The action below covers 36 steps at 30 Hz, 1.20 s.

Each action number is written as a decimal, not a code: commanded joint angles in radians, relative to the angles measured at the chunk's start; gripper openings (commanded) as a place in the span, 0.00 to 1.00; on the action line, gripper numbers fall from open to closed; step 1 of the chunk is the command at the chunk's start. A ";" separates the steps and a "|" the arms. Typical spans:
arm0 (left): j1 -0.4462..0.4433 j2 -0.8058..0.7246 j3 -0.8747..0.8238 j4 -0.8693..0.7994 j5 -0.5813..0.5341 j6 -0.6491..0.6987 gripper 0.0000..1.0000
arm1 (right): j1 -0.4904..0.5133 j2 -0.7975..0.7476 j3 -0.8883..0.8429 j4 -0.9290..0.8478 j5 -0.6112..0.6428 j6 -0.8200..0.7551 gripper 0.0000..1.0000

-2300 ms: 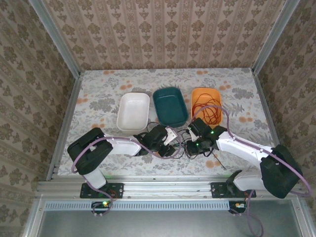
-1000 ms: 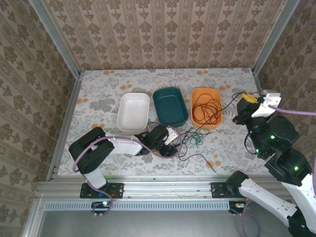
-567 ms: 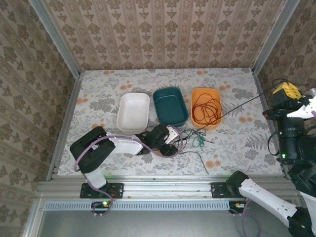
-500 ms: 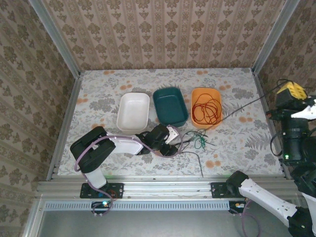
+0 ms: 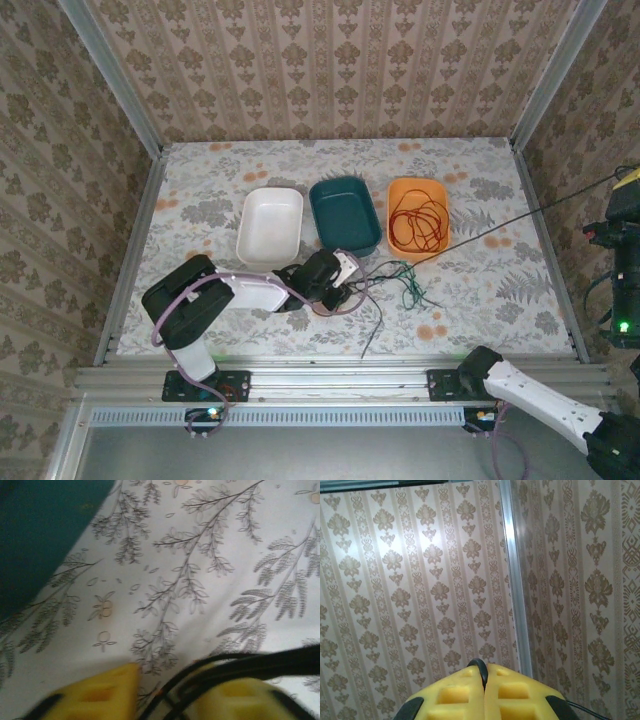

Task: Untangle the cables

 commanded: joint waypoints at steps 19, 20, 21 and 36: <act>0.095 -0.321 0.006 -0.221 0.108 0.087 0.00 | 0.153 0.263 -0.367 -0.469 -0.345 0.576 0.00; 0.094 -0.321 0.012 -0.223 0.103 0.089 0.00 | 0.179 0.262 -0.432 -0.424 -0.349 0.614 0.00; 0.094 -0.321 0.016 -0.222 0.098 0.091 0.00 | 0.195 0.259 -0.493 -0.378 -0.369 0.635 0.00; 0.087 -0.310 0.010 -0.201 0.054 0.070 0.00 | 0.179 0.281 -0.858 -0.120 -0.569 0.719 0.51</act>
